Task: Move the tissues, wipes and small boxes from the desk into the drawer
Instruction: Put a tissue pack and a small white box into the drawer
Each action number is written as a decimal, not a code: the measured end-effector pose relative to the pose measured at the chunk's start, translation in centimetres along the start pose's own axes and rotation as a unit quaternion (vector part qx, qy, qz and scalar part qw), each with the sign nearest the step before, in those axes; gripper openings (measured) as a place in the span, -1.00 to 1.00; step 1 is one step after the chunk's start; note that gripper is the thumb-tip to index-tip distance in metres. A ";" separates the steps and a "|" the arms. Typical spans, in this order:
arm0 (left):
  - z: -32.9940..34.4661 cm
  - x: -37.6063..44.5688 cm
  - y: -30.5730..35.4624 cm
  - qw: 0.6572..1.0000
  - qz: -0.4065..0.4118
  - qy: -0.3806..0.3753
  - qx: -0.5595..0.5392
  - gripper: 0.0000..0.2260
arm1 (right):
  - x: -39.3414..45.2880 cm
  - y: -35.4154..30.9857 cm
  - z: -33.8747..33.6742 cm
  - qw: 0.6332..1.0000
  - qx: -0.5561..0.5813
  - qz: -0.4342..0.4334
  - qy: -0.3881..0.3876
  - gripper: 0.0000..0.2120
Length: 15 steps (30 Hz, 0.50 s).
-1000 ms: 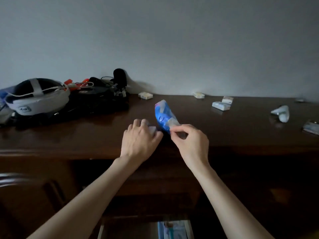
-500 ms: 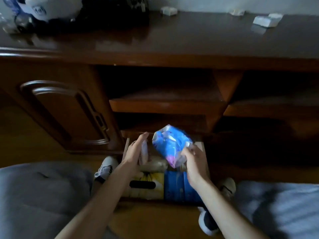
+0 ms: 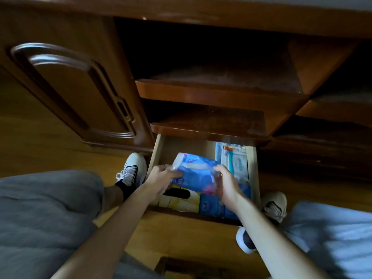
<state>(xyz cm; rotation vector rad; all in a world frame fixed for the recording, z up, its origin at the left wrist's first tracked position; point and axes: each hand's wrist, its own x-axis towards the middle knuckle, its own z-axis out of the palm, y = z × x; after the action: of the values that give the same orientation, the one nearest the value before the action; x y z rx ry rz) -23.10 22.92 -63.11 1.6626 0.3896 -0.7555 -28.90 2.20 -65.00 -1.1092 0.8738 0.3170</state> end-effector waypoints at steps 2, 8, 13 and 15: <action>0.0 0.4 0.3 1.000 0.023 0.012 0.012 -0.86 | 0.9 0.2 0.0 0.991 -0.126 -0.029 -0.029 -0.62; -1.3 1.6 0.0 0.999 -0.007 0.026 -0.031 -0.67 | 3.7 1.0 0.9 0.939 -0.328 -0.055 -0.082 -0.53; -4.0 3.1 -0.1 0.976 0.008 0.208 -0.056 -0.86 | 6.6 -0.6 3.3 0.936 -0.328 -0.074 -0.105 -0.38; -5.3 3.3 0.2 0.963 0.011 0.254 -0.088 -0.83 | 9.3 -0.7 3.8 0.916 -0.374 -0.129 -0.063 -0.55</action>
<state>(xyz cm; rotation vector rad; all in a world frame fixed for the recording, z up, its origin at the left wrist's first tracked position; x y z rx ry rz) -19.17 27.49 -64.70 1.6750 0.7736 -0.2570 -20.80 3.41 -70.87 -1.8712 0.4753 0.5175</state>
